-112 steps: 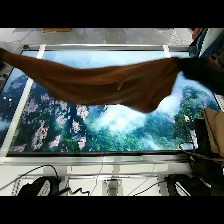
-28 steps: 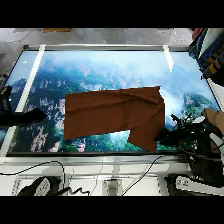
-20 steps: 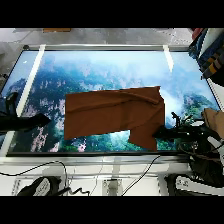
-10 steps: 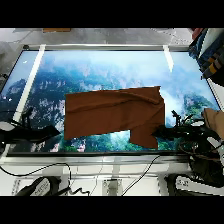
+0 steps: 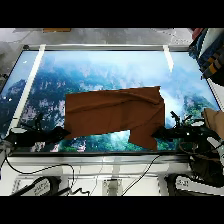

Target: Fold the clothes and pants, and hang the long-sleeved shirts on hangers.

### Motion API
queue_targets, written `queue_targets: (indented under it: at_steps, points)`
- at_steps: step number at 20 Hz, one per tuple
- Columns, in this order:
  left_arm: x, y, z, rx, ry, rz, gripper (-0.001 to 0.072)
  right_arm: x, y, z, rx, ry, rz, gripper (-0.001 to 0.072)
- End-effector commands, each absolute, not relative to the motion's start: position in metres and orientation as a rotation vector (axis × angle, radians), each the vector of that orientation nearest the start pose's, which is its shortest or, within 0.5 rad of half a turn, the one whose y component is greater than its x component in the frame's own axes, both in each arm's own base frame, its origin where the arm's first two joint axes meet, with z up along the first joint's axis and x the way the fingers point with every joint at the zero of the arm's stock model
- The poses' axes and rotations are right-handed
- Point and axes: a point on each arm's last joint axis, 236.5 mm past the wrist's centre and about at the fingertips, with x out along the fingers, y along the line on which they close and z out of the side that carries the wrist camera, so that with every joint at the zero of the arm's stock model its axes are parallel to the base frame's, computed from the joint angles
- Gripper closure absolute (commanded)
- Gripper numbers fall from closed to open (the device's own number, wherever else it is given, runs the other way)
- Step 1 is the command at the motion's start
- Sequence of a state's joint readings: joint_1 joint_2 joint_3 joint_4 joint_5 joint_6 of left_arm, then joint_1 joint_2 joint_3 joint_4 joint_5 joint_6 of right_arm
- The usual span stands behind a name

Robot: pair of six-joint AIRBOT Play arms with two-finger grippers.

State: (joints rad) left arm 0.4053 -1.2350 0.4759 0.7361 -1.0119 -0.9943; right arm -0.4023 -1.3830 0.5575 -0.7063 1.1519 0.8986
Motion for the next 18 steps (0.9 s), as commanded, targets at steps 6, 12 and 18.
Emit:
queue_targets:
  at_steps: [6, 12, 18]
  points:
    - [0.298, -0.059, -0.076, -0.736, 1.233, -0.377, 0.0689, 0.270, 0.072, -0.082, 0.792, 1.366, 0.479, 0.0702]
    - [0.341, -0.021, 0.050, -0.533, 0.881, -0.359, 0.0689, 0.280, 0.061, -0.002, 0.606, 1.126, 0.429, 0.0702]
    - [0.343, -0.007, 0.088, -0.465, 0.738, -0.294, 0.0689, 0.319, 0.054, 0.086, 0.656, 0.737, 0.311, 0.0702]
